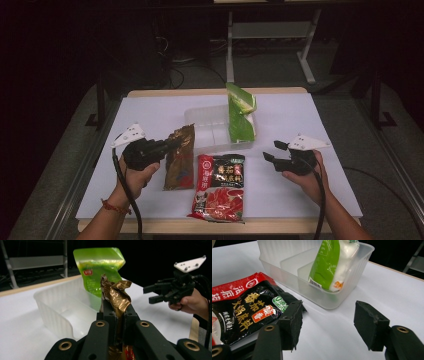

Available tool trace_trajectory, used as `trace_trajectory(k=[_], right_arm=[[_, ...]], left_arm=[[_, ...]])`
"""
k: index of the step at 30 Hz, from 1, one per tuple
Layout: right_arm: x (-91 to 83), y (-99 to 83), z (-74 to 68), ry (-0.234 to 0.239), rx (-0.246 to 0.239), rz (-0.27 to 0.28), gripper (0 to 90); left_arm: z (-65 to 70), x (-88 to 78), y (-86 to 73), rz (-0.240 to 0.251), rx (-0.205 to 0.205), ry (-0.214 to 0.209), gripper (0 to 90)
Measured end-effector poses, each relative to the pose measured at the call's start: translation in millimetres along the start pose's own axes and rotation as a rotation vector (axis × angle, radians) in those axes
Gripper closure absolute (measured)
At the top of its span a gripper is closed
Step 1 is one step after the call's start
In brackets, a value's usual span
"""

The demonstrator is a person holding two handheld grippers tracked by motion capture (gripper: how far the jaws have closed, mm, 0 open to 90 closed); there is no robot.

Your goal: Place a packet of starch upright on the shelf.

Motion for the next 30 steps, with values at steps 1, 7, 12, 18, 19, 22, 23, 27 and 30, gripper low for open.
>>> trace_trajectory(k=[1, 7, 12, 18, 19, 22, 23, 27, 30], right_arm=[[0.0, 0.0, 0.0, 0.000, 0.000, 0.000, 39.1], [-0.5, 0.9, 0.0, -0.002, -0.005, 0.006, 38.3], [-1.5, 2.0, 0.2, -0.005, -0.001, 0.011, 37.8], [-1.4, 2.1, 0.0, -0.002, 0.000, 0.013, 37.6], [-1.2, 2.0, -0.2, -0.002, 0.000, 0.012, 37.5], [-0.8, 1.3, -0.9, 0.002, 0.001, 0.007, 37.8], [-0.7, 1.2, -1.1, 0.002, 0.001, 0.007, 37.7], [-0.7, 0.9, -1.7, 0.005, 0.002, 0.007, 37.6], [-0.9, 0.9, -2.1, 0.007, 0.001, 0.007, 37.6]], left_arm=[[0.0, 0.0, 0.0, 0.000, 0.000, 0.000, 85.1], [-0.8, 8.3, 16.1, 0.036, 0.006, 0.013, 85.0], [-1.4, 18.2, 24.6, 0.049, 0.005, 0.015, 85.0], [-4.3, 29.7, 35.4, 0.068, -0.010, 0.029, 84.9], [-4.3, 31.5, 37.7, 0.069, -0.008, 0.037, 85.0], [-4.8, 37.6, 44.9, 0.076, -0.016, 0.051, 84.9], [-5.1, 39.8, 46.9, 0.077, -0.016, 0.060, 84.9], [-7.7, 50.2, 53.1, 0.083, -0.034, 0.080, 84.9], [-10.2, 55.5, 55.5, 0.090, -0.041, 0.097, 84.9]])
Point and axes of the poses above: each handheld gripper's, and its own axes: x roughly forward along the jaws, y roughly out of its top, z roughly to its right, the point moved 5 cm from there along x, roughly forward along the jaws, and after that the axes turned 1 degree about -y, right-handed, at the moved point
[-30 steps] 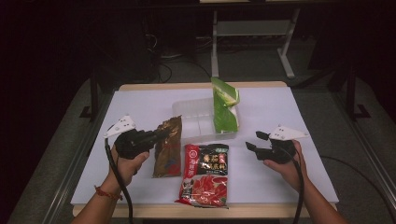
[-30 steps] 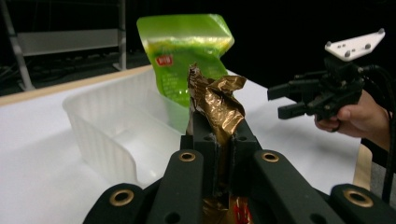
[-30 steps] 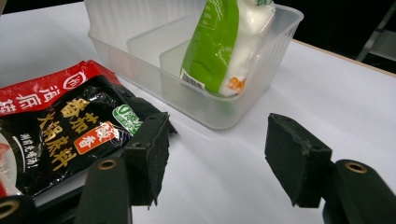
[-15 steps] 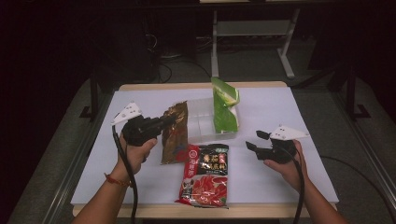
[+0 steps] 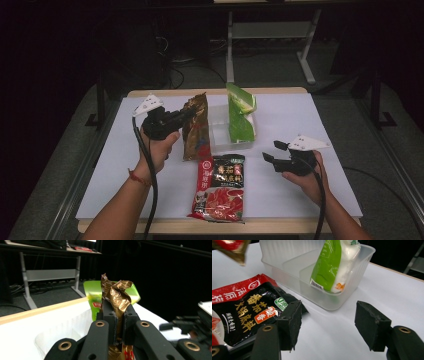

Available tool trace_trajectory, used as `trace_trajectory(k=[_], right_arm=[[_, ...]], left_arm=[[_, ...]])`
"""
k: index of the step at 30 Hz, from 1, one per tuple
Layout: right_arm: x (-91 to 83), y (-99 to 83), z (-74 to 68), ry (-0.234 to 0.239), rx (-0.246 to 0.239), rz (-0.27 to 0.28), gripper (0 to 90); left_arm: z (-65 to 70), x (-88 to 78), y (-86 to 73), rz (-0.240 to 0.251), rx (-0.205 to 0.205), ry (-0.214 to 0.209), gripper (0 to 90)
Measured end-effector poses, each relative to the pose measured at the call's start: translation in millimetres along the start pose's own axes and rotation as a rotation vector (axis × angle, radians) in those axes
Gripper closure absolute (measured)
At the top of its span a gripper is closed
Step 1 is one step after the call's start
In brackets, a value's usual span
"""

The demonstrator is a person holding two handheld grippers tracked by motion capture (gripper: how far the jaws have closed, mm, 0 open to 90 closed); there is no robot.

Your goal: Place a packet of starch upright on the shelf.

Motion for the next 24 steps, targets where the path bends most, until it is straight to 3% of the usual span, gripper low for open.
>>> trace_trajectory(k=[3, 14, 17, 24], right_arm=[[0.1, -0.2, 0.1, 0.000, -0.002, -0.001, 37.6], [1.0, -2.7, 0.2, 0.004, 0.002, -0.007, 37.3], [1.4, -3.3, 0.0, 0.005, 0.001, -0.010, 37.3], [2.3, -4.4, -0.5, 0.007, -0.002, -0.014, 37.0]], left_arm=[[-3.7, 12.7, 3.1, 0.004, -0.017, 0.022, 84.9], [-11.9, 45.8, 10.9, 0.009, -0.023, 0.101, 84.7], [-13.7, 54.9, 12.5, 0.009, -0.002, 0.132, 84.7], [-24.0, 73.2, 12.9, 0.015, -0.017, 0.185, 84.7]])
Point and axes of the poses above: each handheld gripper's, and its own axes: x roughly forward along the jaws, y roughly out of its top, z roughly to its right, the point moved 5 cm from there along x, roughly forward along the jaws, and after that the axes turned 1 degree about -y, right-handed, at the moved point
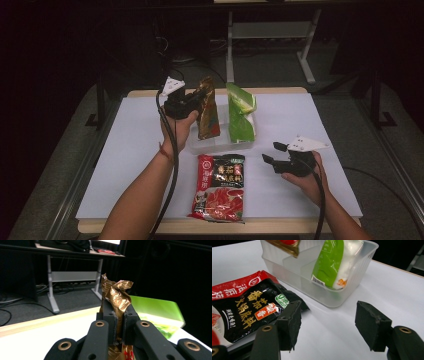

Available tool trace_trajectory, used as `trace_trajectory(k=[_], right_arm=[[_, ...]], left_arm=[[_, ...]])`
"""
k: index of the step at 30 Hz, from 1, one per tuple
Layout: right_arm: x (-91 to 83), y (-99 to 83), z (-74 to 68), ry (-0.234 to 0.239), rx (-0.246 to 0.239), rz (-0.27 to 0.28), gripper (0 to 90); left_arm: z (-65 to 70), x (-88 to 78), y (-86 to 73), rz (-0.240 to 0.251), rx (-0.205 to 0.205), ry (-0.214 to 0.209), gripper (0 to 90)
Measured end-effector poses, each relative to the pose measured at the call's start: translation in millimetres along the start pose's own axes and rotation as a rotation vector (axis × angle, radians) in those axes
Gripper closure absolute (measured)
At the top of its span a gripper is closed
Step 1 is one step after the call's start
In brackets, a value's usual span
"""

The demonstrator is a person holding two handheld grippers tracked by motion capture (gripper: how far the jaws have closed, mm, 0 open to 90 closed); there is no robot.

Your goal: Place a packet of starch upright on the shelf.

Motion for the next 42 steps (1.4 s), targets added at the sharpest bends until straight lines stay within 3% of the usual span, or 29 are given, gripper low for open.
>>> trace_trajectory(k=[5, 11, 17, 24, 30, 34, 42], right_arm=[[-0.8, -0.1, 0.8, 0.000, -0.001, 0.005, 36.9], [-0.2, -0.8, 0.6, 0.007, 0.003, 0.003, 37.1], [0.1, -1.0, 0.0, 0.010, 0.002, 0.003, 36.8], [1.1, -2.1, -0.9, 0.012, -0.004, -0.002, 36.8], [1.8, -3.2, 0.1, 0.011, 0.000, -0.006, 36.7], [1.9, -3.0, -0.9, 0.014, -0.002, -0.006, 36.6], [1.9, -2.6, -1.5, 0.014, -0.005, -0.008, 36.7]], left_arm=[[0.2, 20.1, -4.2, -0.006, 0.023, 0.053, 84.7], [2.0, 36.8, -5.2, 0.001, 0.021, 0.103, 84.7], [2.7, 51.2, -9.7, 0.001, 0.047, 0.154, 84.6], [-1.2, 64.3, -17.0, 0.021, 0.047, 0.213, 84.6], [7.6, 68.2, -22.6, 0.027, 0.065, 0.214, 84.3], [13.0, 69.2, -29.7, 0.019, 0.045, 0.197, 83.6], [23.7, 66.2, -47.0, -0.044, -0.005, 0.112, 79.6]])
Point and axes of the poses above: each handheld gripper's, and its own axes: x roughly forward along the jaws, y roughly out of its top, z roughly to its right, the point moved 5 cm from there along x, roughly forward along the jaws, and after that the axes turned 1 degree about -y, right-handed, at the moved point
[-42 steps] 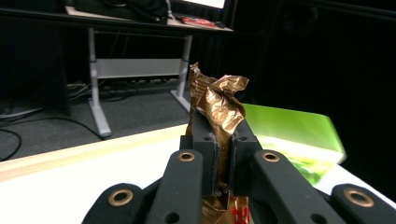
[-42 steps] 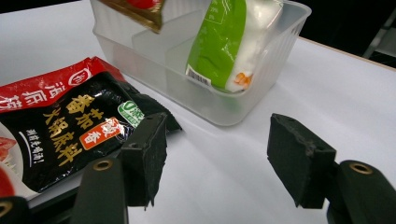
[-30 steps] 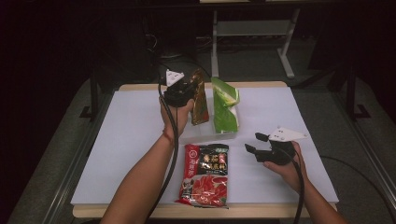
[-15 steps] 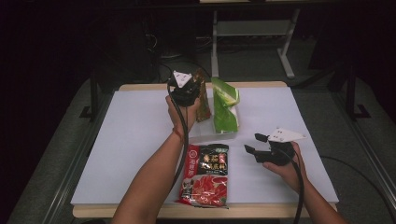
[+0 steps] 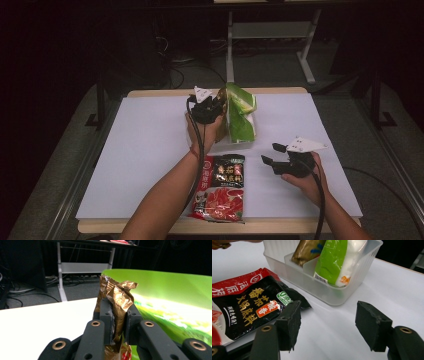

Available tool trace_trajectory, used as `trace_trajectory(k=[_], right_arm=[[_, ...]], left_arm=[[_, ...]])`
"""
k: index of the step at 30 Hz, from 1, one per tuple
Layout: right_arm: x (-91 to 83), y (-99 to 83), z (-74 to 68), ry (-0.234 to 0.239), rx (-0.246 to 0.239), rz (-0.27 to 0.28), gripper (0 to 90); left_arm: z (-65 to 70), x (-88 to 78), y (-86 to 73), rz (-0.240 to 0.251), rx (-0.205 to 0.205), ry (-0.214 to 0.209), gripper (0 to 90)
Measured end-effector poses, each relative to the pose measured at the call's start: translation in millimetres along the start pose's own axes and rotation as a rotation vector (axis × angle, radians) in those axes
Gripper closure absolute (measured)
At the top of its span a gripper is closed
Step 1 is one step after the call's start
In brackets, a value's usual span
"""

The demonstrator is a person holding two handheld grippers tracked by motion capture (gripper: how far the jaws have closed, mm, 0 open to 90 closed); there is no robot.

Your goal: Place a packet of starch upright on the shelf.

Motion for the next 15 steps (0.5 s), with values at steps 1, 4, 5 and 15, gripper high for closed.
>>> trace_trajectory(k=[1, 4, 5, 15], right_arm=[[-0.2, 0.3, -0.2, -0.001, -0.001, 0.001, 36.6], [-0.6, 0.7, -0.2, -0.001, 0.000, 0.003, 36.6], [-0.4, 0.5, -0.1, -0.002, -0.001, 0.001, 36.6], [-0.7, 1.6, -0.7, -0.006, 0.007, 0.003, 35.7]], left_arm=[[1.3, -2.0, -1.2, 0.000, 0.001, -0.010, 79.3], [4.7, -11.5, -3.5, -0.002, 0.027, -0.049, 78.6], [5.5, -13.8, -4.3, -0.006, 0.033, -0.060, 78.1], [4.2, -32.1, -12.2, -0.012, 0.088, -0.104, 75.7]])
Point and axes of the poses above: each handheld gripper's, and its own axes: x roughly forward along the jaws, y roughly out of its top, z roughly to its right, the point moved 5 cm from there along x, roughly forward along the jaws, and after that the axes turned 1 degree about -y, right-handed, at the moved point
